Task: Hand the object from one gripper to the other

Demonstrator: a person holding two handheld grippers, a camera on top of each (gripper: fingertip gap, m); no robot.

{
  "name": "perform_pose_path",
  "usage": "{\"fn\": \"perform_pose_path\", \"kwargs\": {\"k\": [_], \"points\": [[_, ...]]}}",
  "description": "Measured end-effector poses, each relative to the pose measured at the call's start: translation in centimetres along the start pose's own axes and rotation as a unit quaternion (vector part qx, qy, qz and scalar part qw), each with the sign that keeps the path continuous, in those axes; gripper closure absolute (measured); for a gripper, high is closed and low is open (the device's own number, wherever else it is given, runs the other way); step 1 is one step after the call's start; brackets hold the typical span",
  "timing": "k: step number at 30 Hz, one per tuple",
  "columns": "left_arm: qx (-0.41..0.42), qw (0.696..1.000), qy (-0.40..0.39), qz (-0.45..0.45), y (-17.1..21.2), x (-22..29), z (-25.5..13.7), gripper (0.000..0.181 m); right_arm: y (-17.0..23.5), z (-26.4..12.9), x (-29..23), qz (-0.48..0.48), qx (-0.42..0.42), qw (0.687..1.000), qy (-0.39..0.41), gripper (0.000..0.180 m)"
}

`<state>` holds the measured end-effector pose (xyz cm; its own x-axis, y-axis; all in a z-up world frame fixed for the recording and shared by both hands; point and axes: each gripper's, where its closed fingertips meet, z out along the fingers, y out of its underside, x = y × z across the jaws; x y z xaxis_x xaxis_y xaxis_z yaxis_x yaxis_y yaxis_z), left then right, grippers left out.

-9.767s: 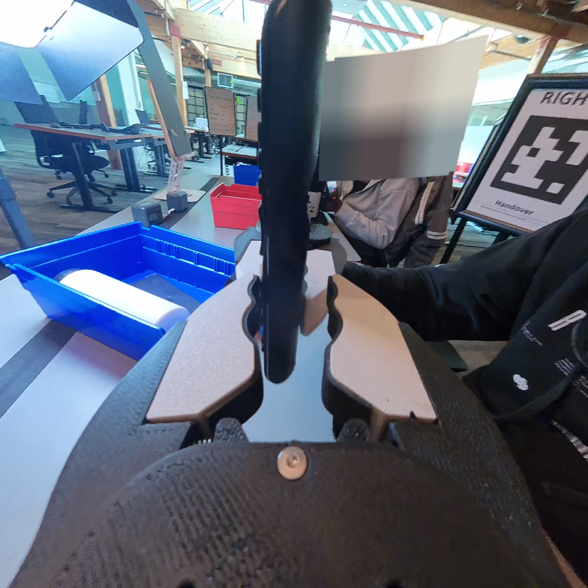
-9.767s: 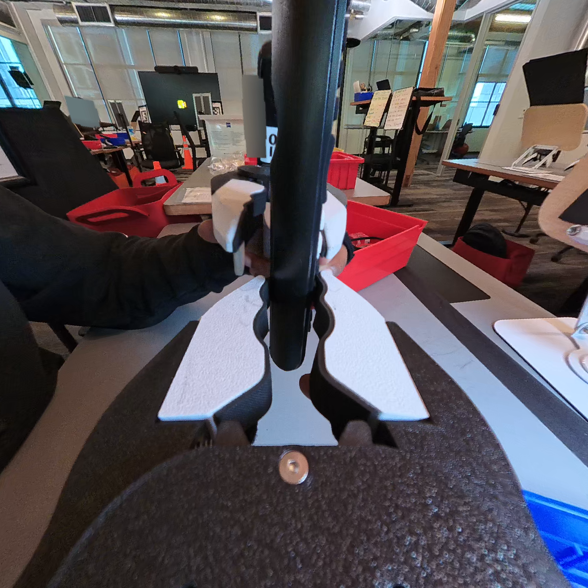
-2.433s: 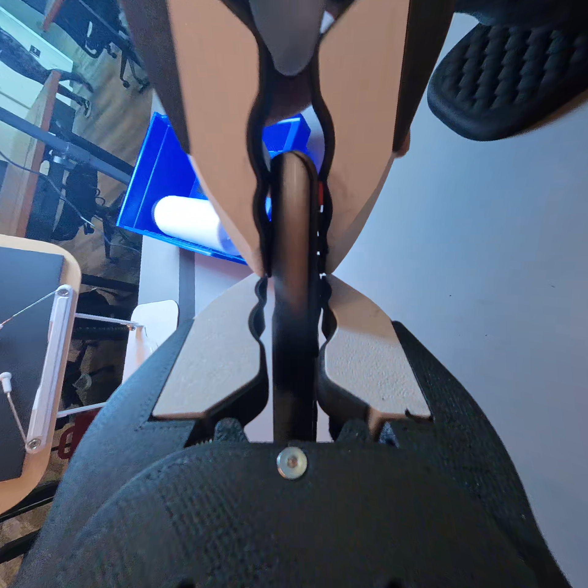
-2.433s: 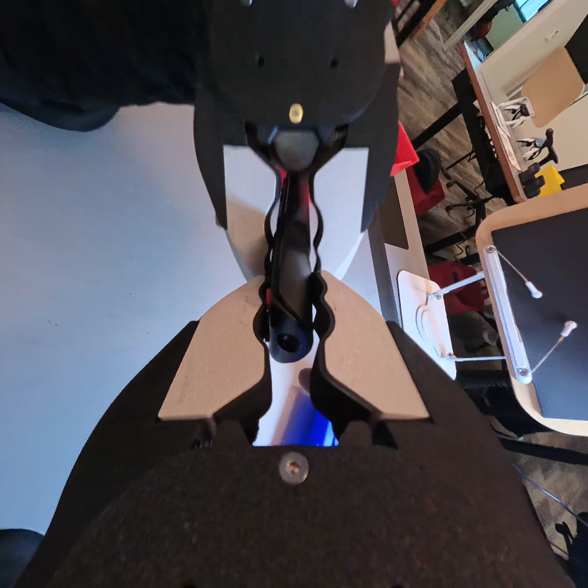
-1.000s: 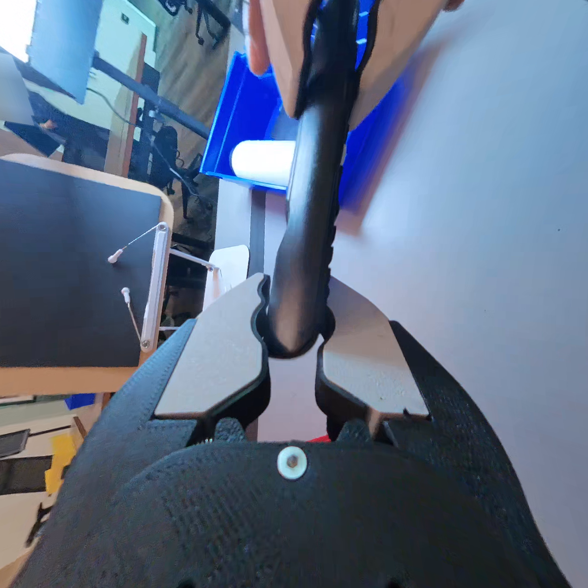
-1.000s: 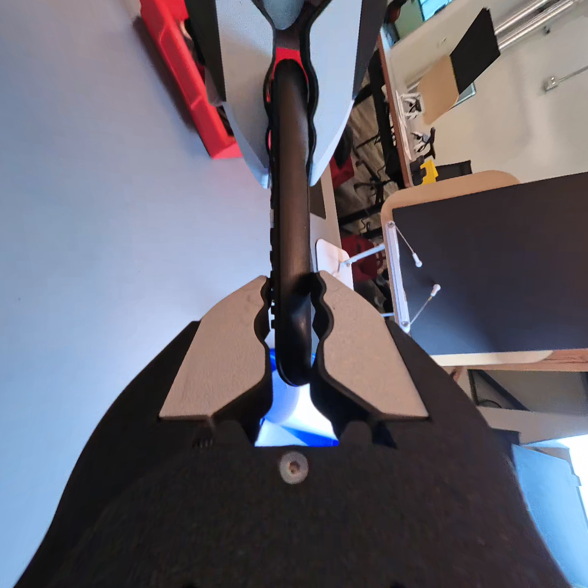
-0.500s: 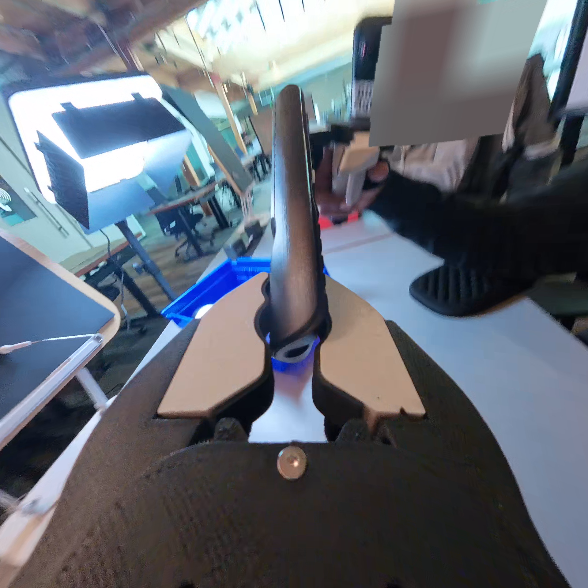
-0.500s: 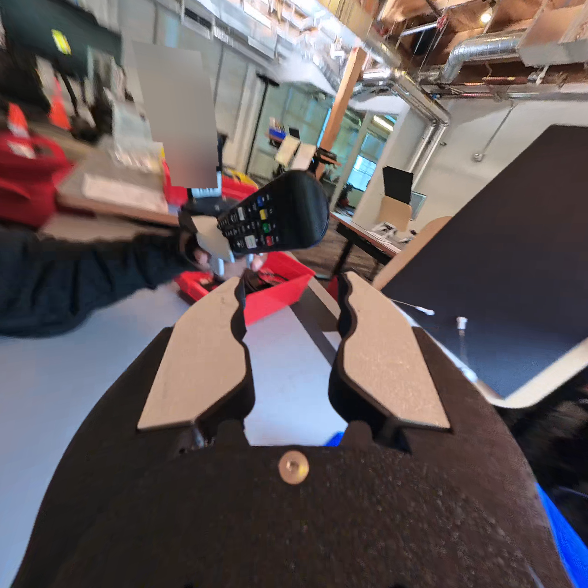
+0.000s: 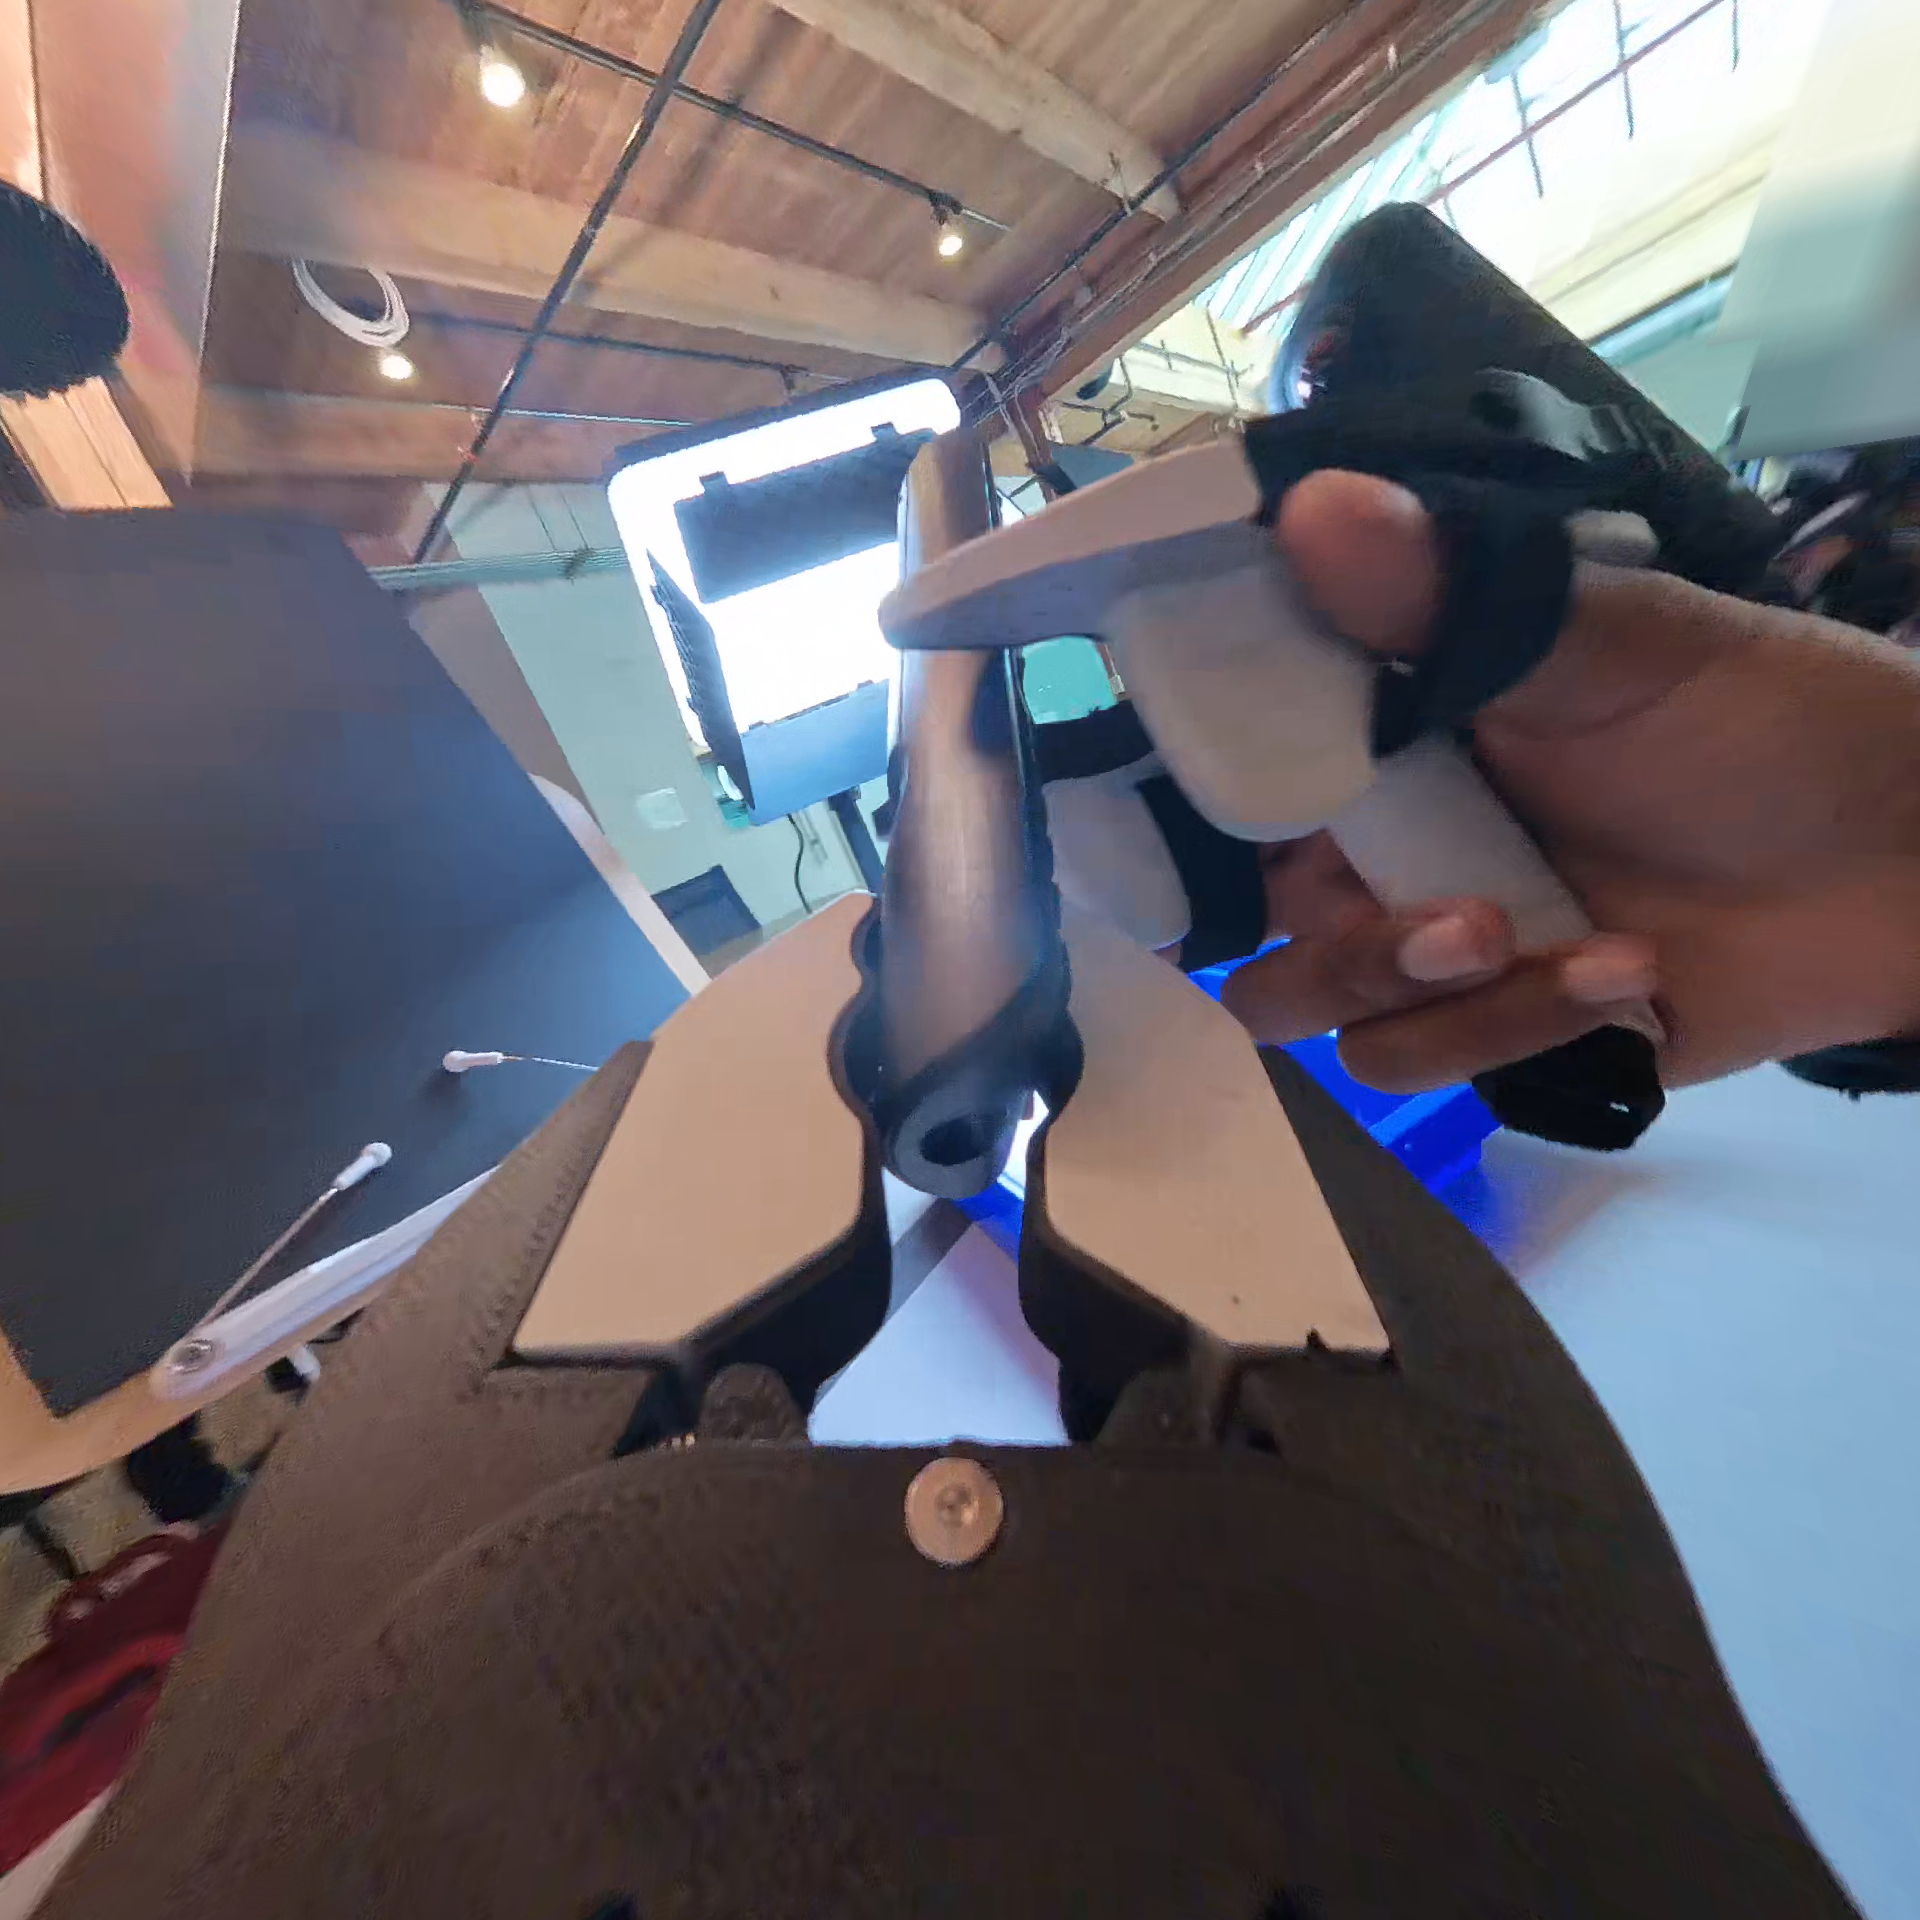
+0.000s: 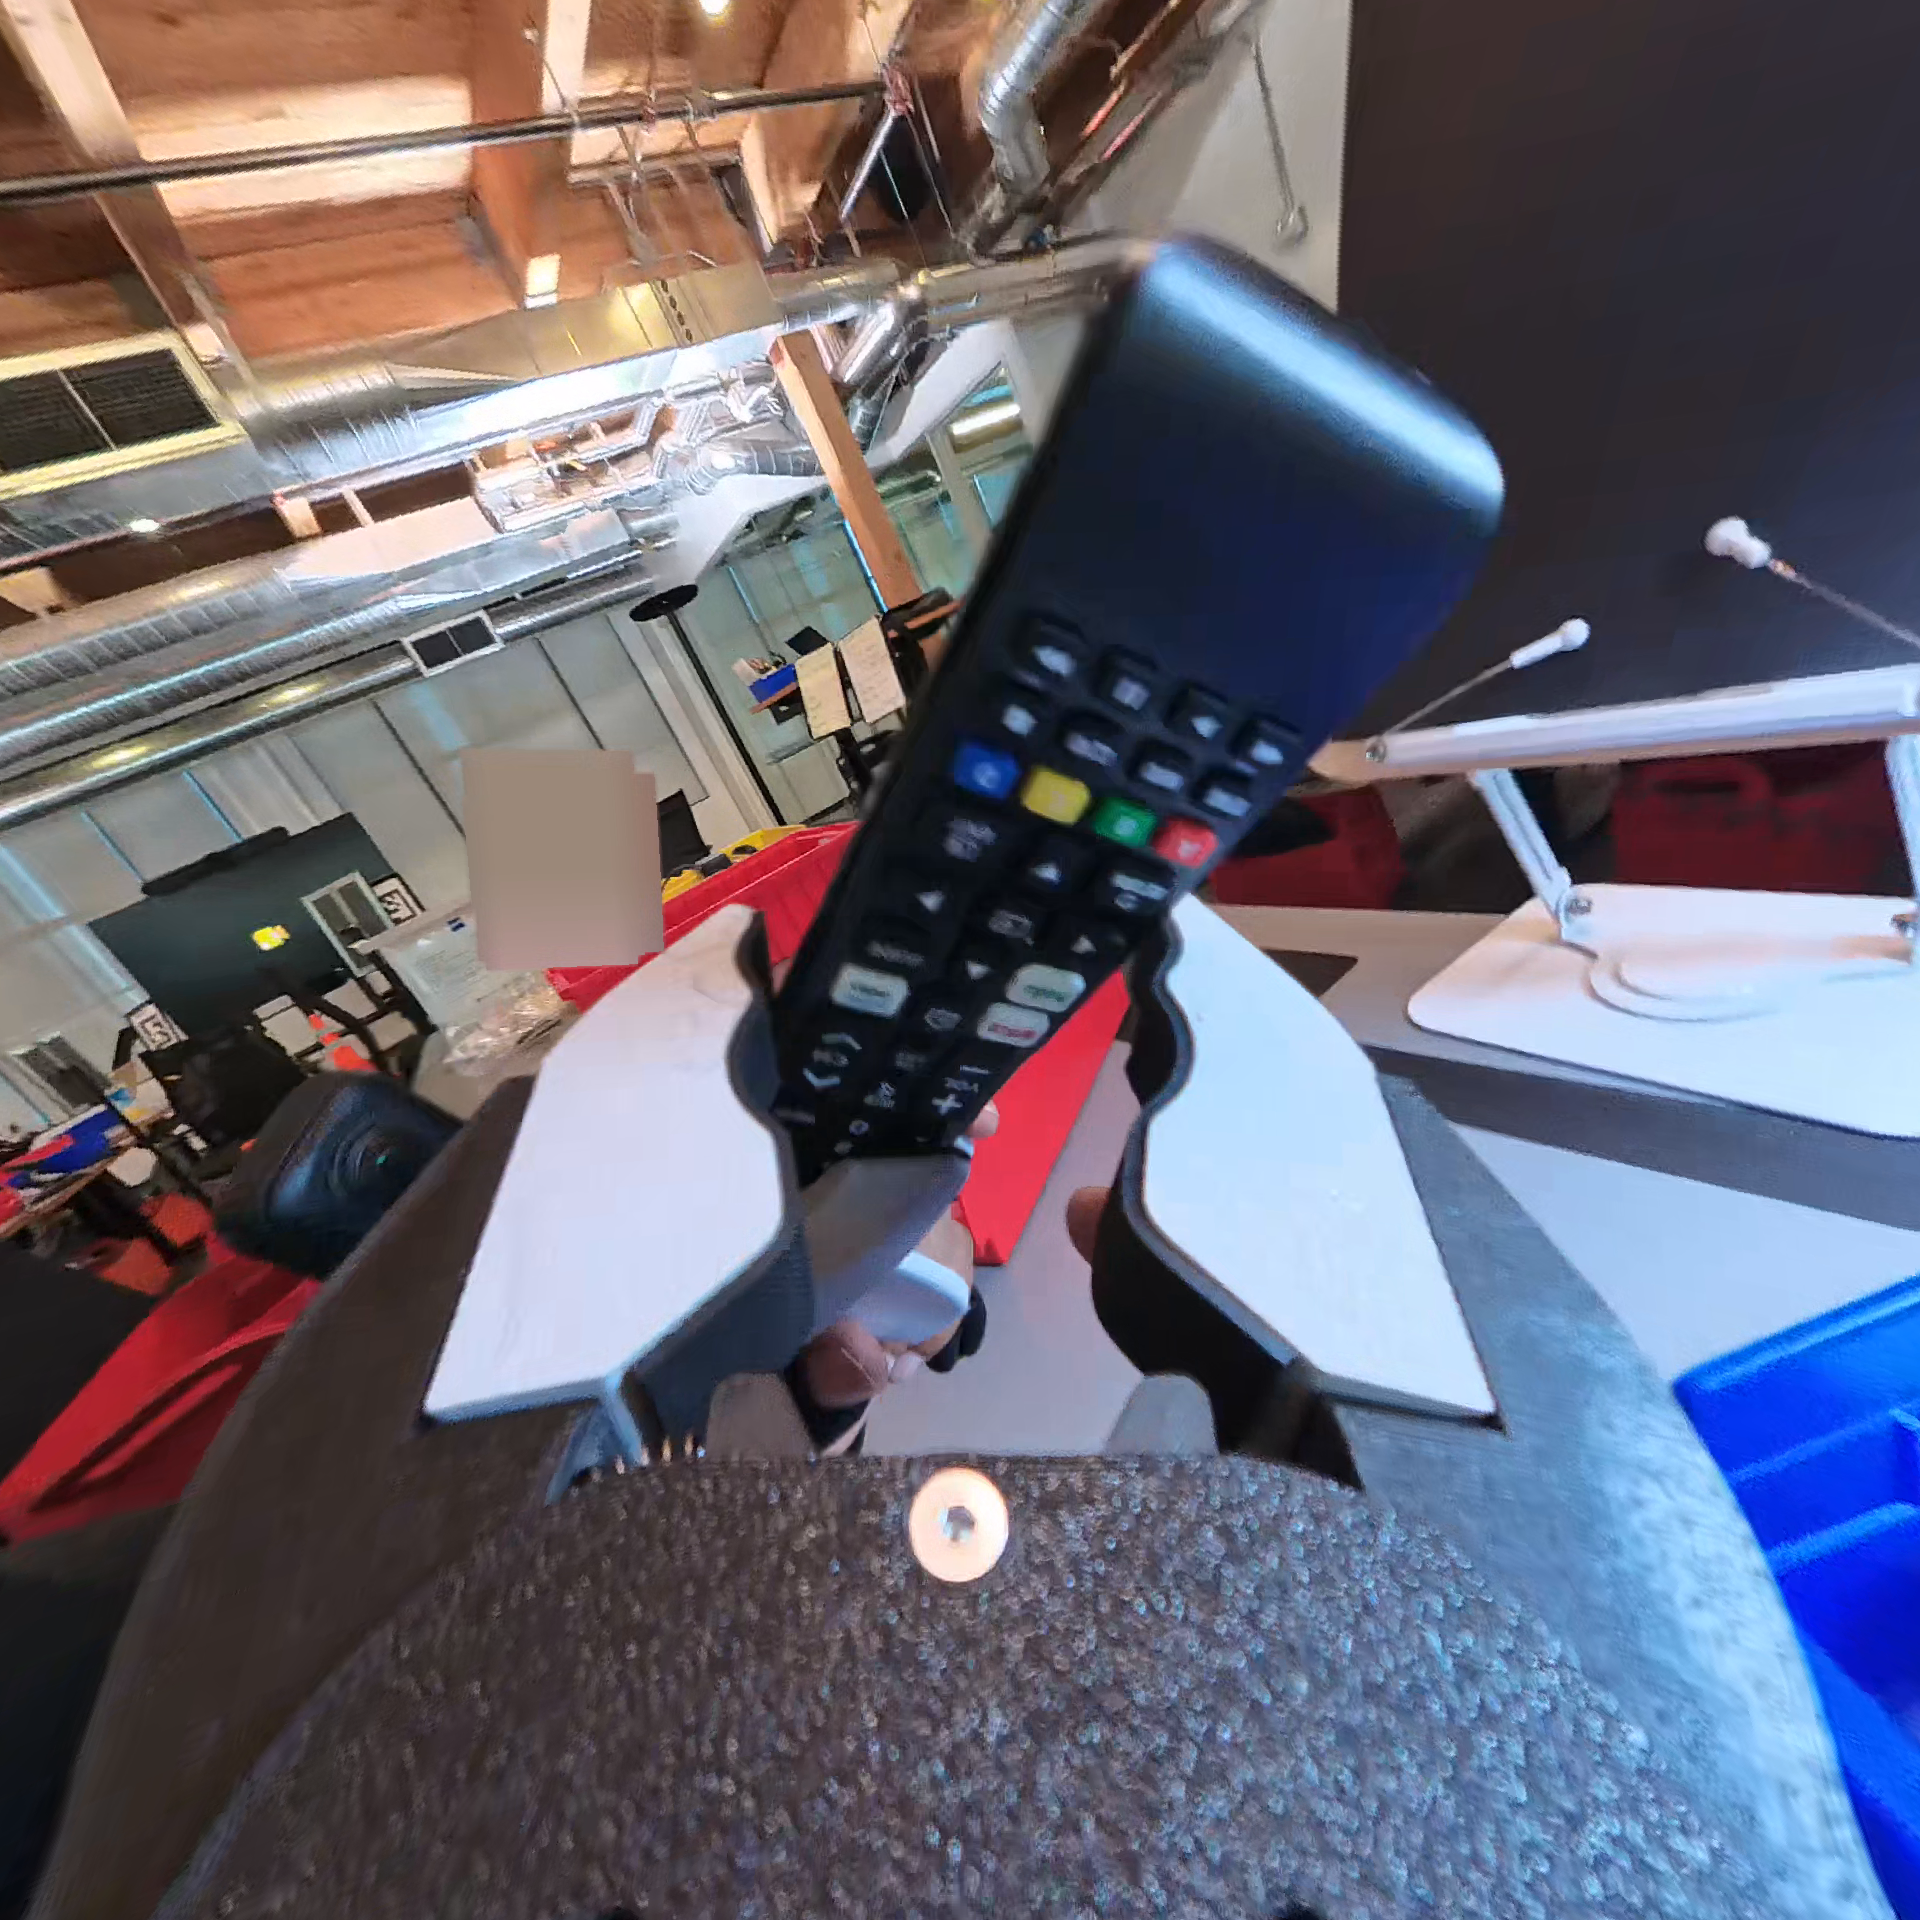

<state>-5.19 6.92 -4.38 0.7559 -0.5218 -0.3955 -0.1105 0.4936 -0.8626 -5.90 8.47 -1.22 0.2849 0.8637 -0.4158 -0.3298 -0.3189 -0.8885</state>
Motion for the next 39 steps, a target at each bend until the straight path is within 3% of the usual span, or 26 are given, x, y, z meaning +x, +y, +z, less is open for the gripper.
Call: {"fn": "perform_pose_path", "kwargs": {"k": [3,7,10,13,17,21,26,33,39], "points": [[-0.010,1.000,-0.001,0.026,0.7,0.4,0.2,0.155,0.3,-0.3,0.6,0.052,-0.023,0.997,-0.044,0.121],[-0.043,0.996,0.065,-0.048,0.9,0.8,0.3,0.142,-1.7,-1.4,1.1,-0.018,-0.038,0.998,-0.036,0.123],[-0.021,0.996,0.054,-0.067,-0.7,-1.1,-0.5,0.144,-4.6,-3.4,3.3,-0.061,-0.069,0.996,0.013,0.129],[-0.027,0.994,0.054,-0.091,-1.4,-2.6,-1.5,0.146,-6.1,-5.0,9.3,-0.070,-0.141,0.981,0.110,0.129],[-0.059,0.989,0.074,-0.115,-0.8,-2.4,-3.7,0.148,-4.9,-8.0,19.4,-0.037,-0.246,0.933,0.258,0.129],[-0.103,0.980,0.116,-0.122,0.2,-0.3,-7.1,0.149,-3.2,-10.8,25.4,0.022,-0.300,0.885,0.354,0.129],[-0.143,0.972,0.139,-0.120,0.9,1.5,-12.2,0.151,-0.7,-12.5,28.2,0.074,-0.360,0.826,0.428,0.129],[-0.141,0.972,0.104,-0.159,0.9,1.1,-17.3,0.153,4.0,-13.9,31.1,0.111,-0.425,0.751,0.493,0.128],[-0.137,0.984,0.030,-0.111,1.7,-1.7,-20.7,0.152,6.4,-13.5,33.2,0.141,-0.441,0.727,0.507,0.129]]}}
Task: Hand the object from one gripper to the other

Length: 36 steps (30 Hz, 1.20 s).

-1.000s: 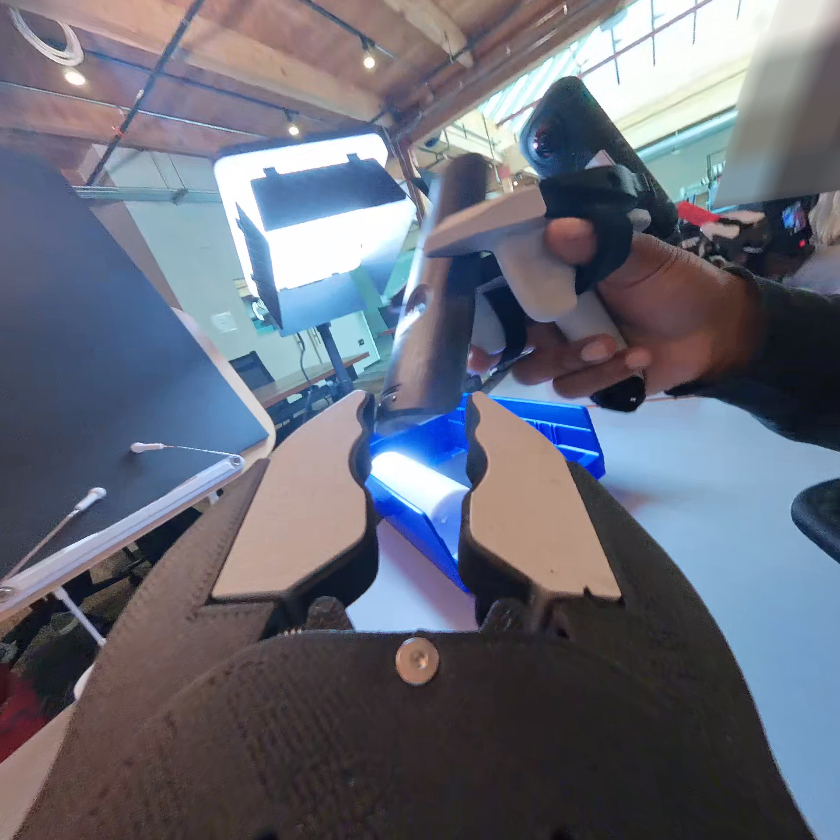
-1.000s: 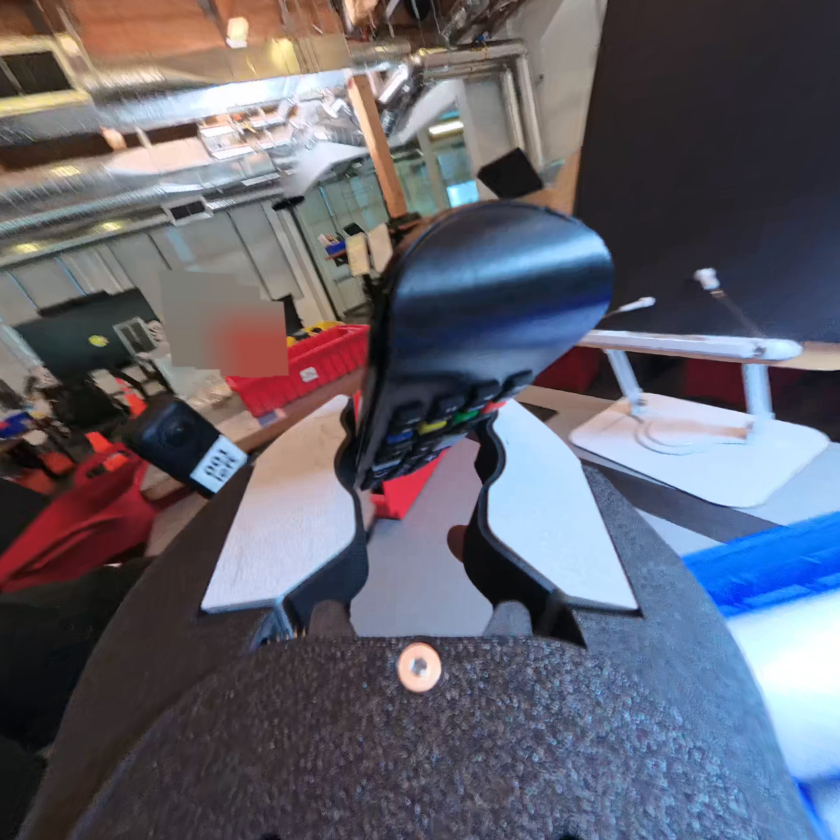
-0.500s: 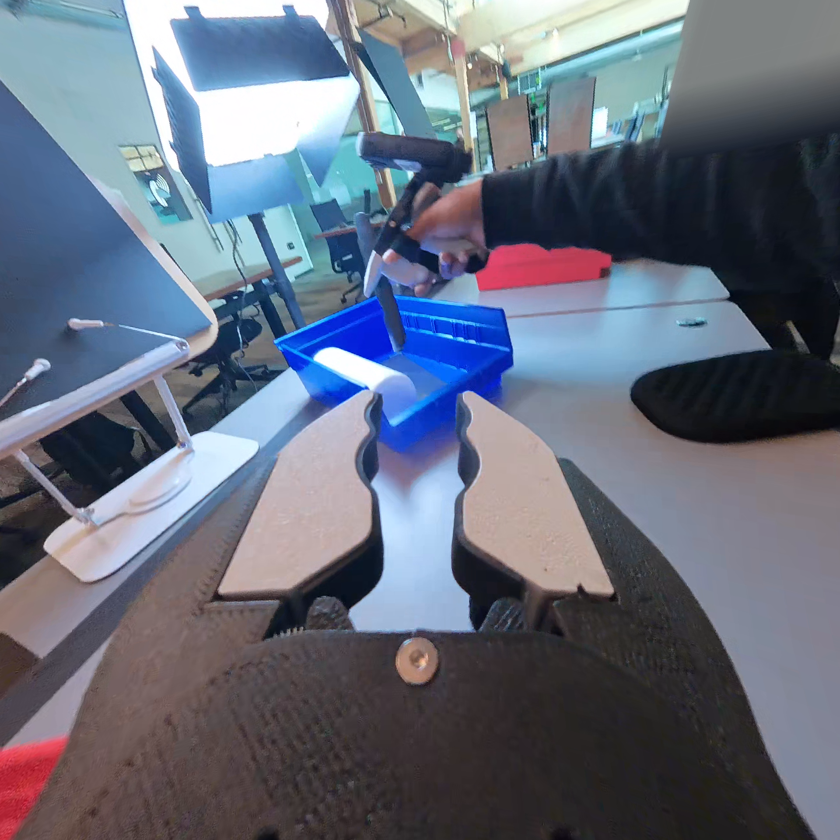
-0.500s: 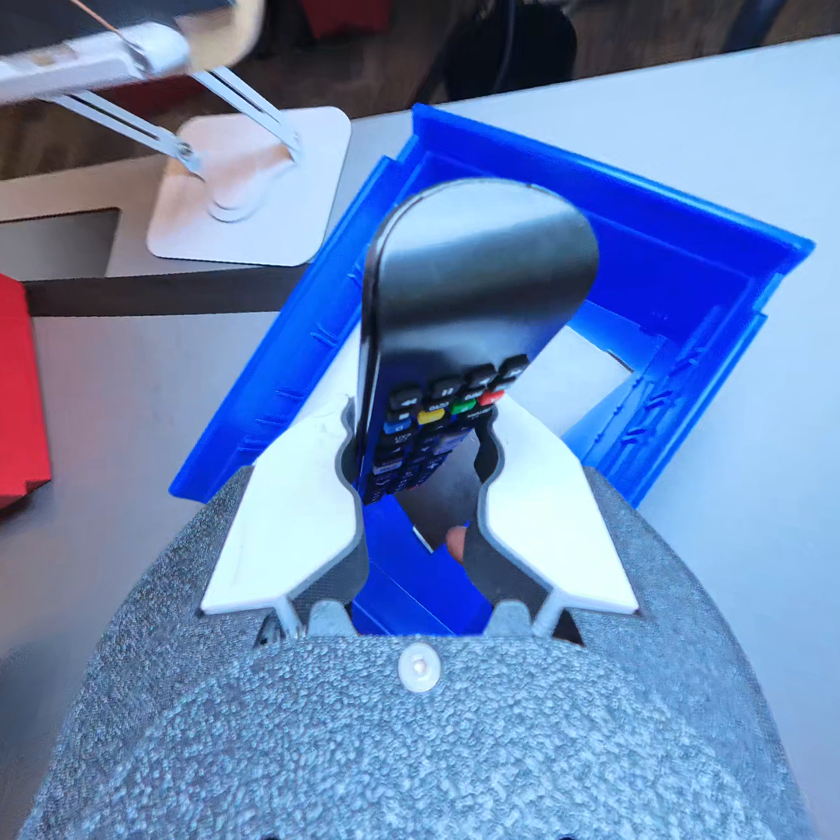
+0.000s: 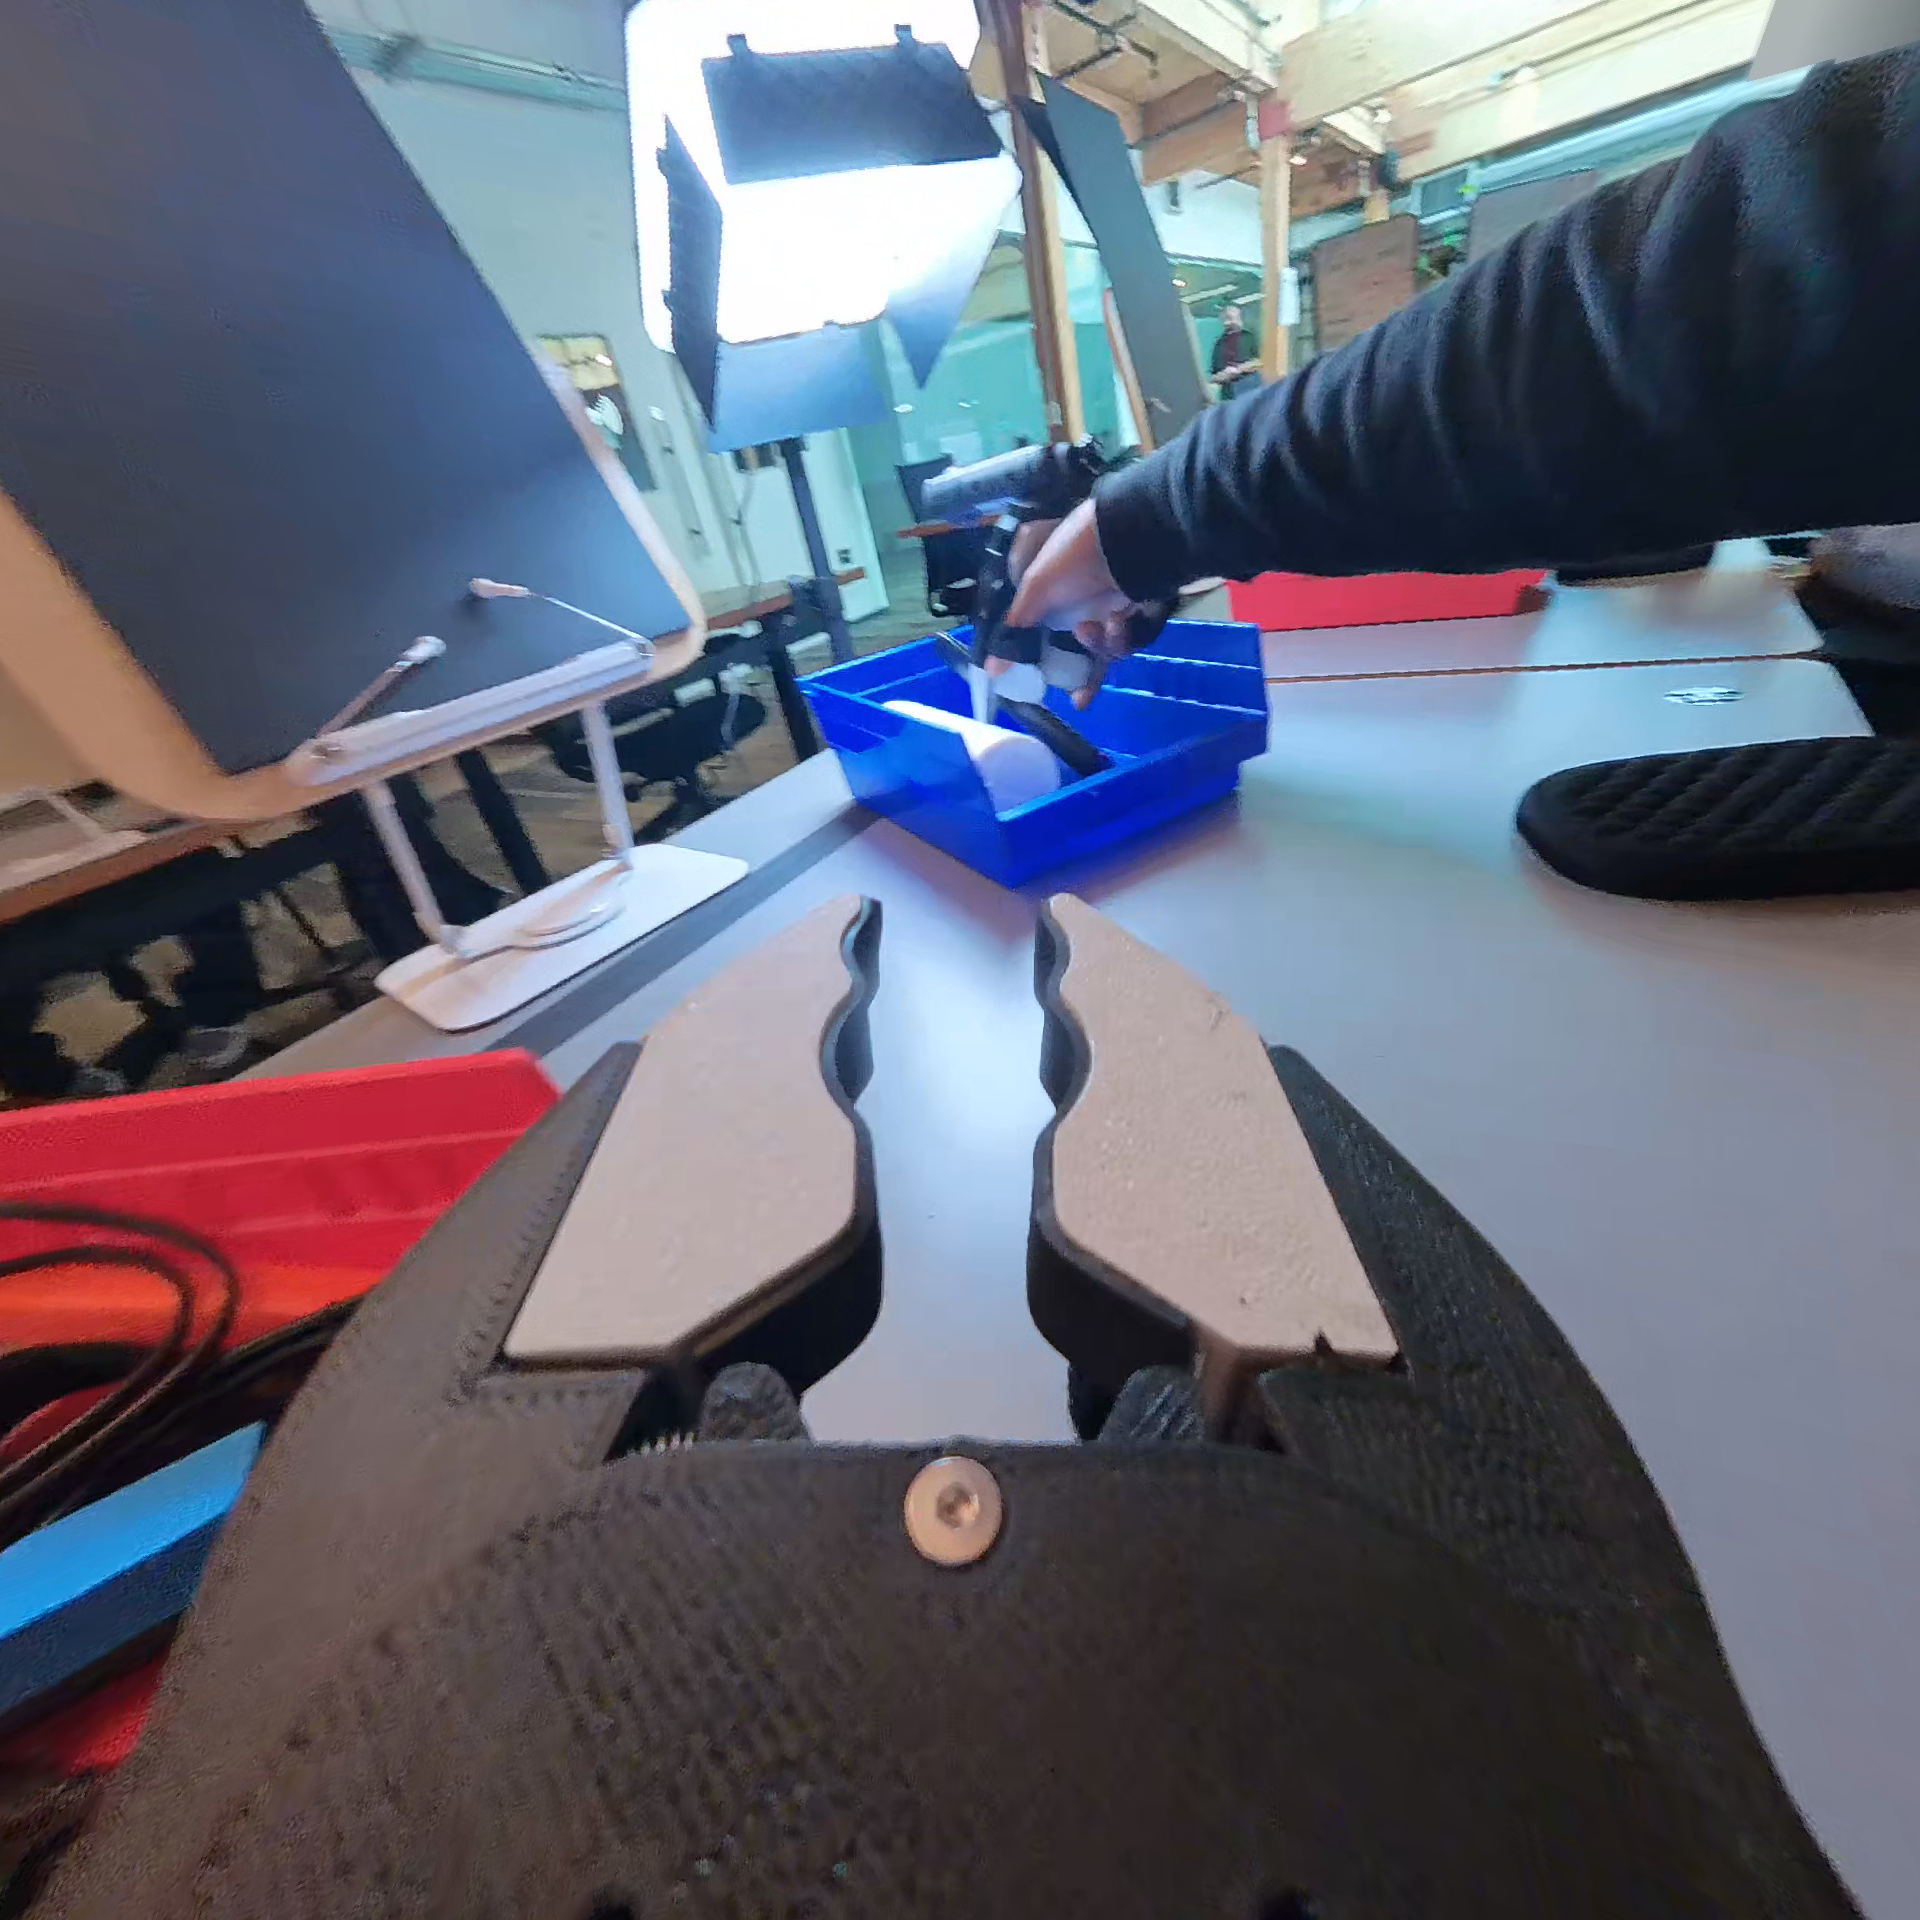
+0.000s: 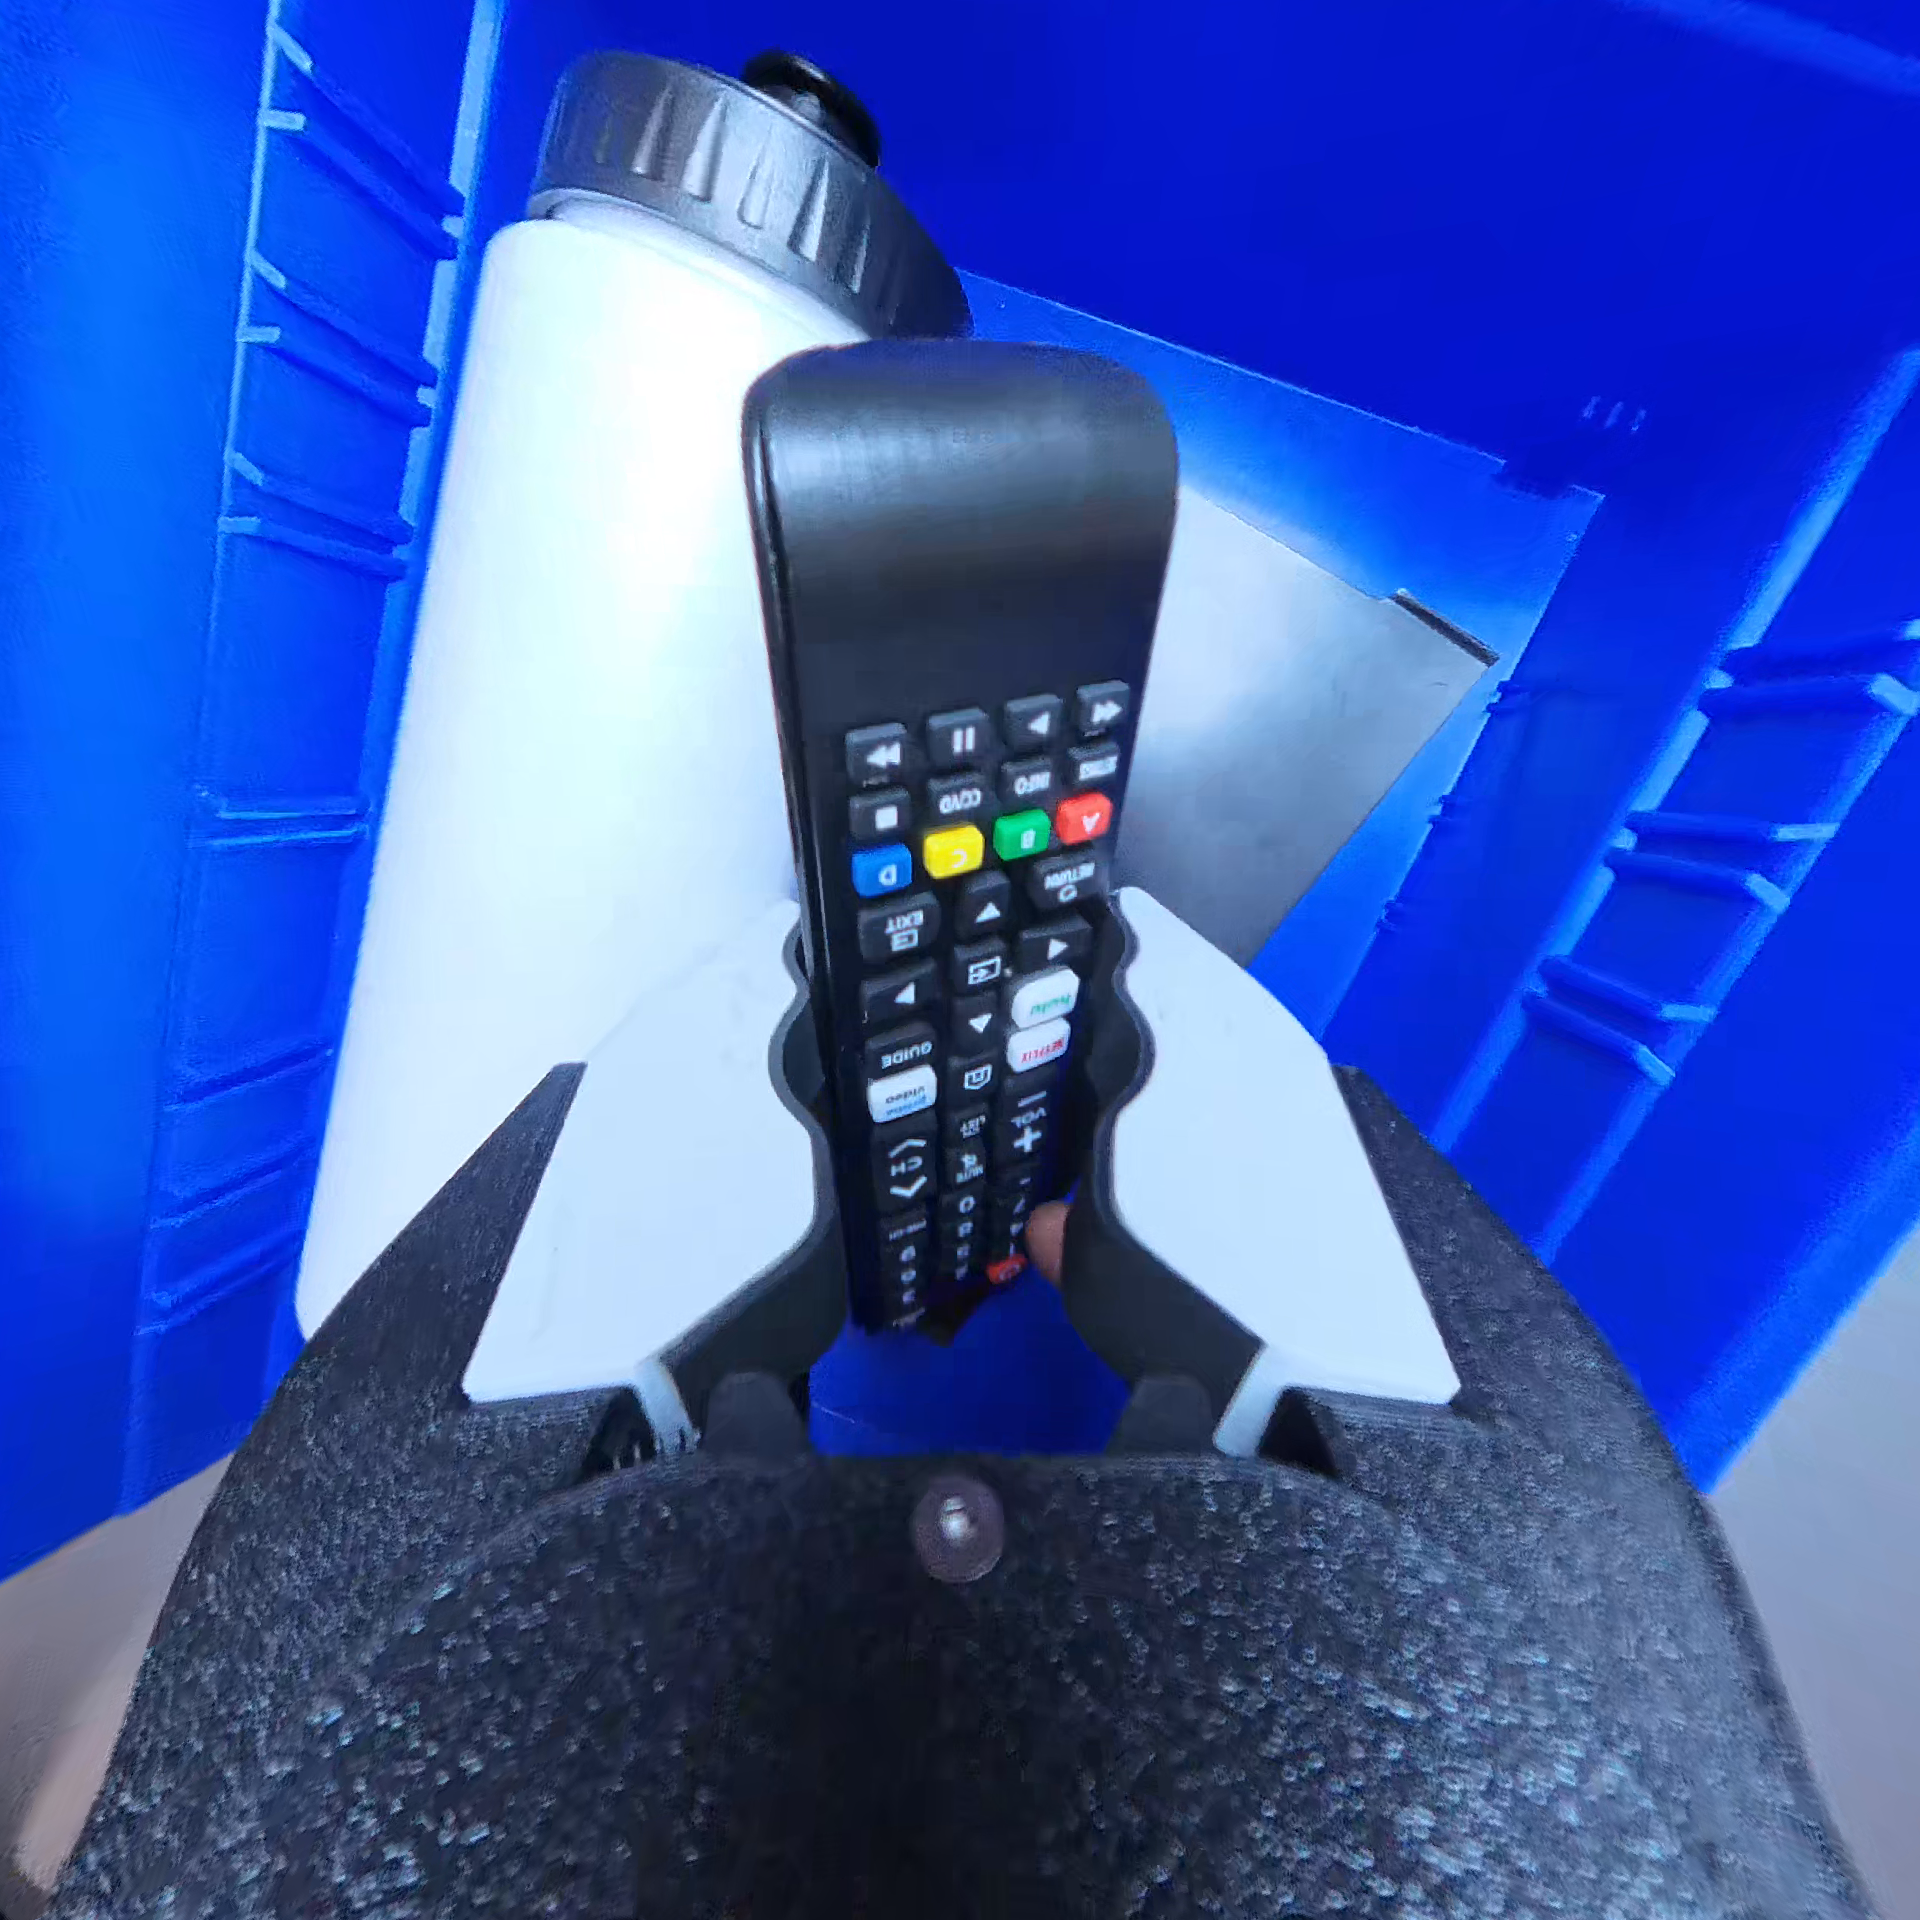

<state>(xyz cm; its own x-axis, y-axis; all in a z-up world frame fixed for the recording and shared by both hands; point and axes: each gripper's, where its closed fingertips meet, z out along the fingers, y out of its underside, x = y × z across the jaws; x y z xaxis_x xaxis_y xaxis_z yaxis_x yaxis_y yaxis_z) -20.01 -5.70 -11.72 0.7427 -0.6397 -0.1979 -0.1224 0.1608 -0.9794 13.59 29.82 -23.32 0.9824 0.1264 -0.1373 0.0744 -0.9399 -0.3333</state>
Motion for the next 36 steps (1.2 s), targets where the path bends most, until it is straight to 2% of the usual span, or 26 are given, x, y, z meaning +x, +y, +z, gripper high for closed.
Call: {"fn": "perform_pose_path", "kwargs": {"k": [4,6,9,14,18,20,23,26,28,31,36], "points": [[0.004,1.000,-0.016,-0.023,0.8,-1.4,-0.8,0.152,0.2,1.7,0.8,0.004,-0.015,1.000,0.020,0.129],[0.006,1.000,-0.018,-0.022,0.9,-1.8,-0.9,0.153,0.0,2.0,1.3,-0.007,-0.010,0.999,0.033,0.139],[0.002,1.000,-0.014,-0.024,1.3,-1.8,-0.8,0.152,-0.5,1.9,1.2,-0.035,0.003,0.998,0.045,0.134],[-0.005,1.000,-0.007,-0.030,1.8,-1.6,-0.7,0.151,-1.6,-0.1,0.5,-0.069,0.036,0.996,0.036,0.123],[-0.008,1.000,-0.010,-0.028,2.0,-1.7,-0.8,0.151,-3.0,-3.3,-1.7,-0.110,0.122,0.986,-0.018,0.120],[-0.008,1.000,-0.014,-0.027,2.1,-1.8,-0.9,0.151,-3.8,-6.2,-4.0,-0.148,0.210,0.964,-0.063,0.122],[-0.008,0.999,-0.021,-0.029,2.2,-2.2,-0.9,0.151,-3.3,-12.0,-8.1,-0.212,0.353,0.902,-0.132,0.122],[-0.008,0.999,-0.032,-0.036,2.3,-2.8,-1.1,0.151,0.1,-17.9,-11.7,-0.258,0.467,0.824,-0.192,0.122],[-0.008,0.998,-0.041,-0.044,2.3,-3.3,-1.1,0.151,3.1,-20.2,-13.2,-0.283,0.513,0.782,-0.211,0.122],[-0.006,0.997,-0.057,-0.050,2.0,-4.3,-1.4,0.151,7.6,-21.1,-14.5,-0.307,0.550,0.740,-0.236,0.124],[-0.007,0.995,-0.093,-0.040,-0.2,-6.5,-2.3,0.152,12.4,-17.0,-14.6,-0.304,0.545,0.733,-0.269,0.133]]}}
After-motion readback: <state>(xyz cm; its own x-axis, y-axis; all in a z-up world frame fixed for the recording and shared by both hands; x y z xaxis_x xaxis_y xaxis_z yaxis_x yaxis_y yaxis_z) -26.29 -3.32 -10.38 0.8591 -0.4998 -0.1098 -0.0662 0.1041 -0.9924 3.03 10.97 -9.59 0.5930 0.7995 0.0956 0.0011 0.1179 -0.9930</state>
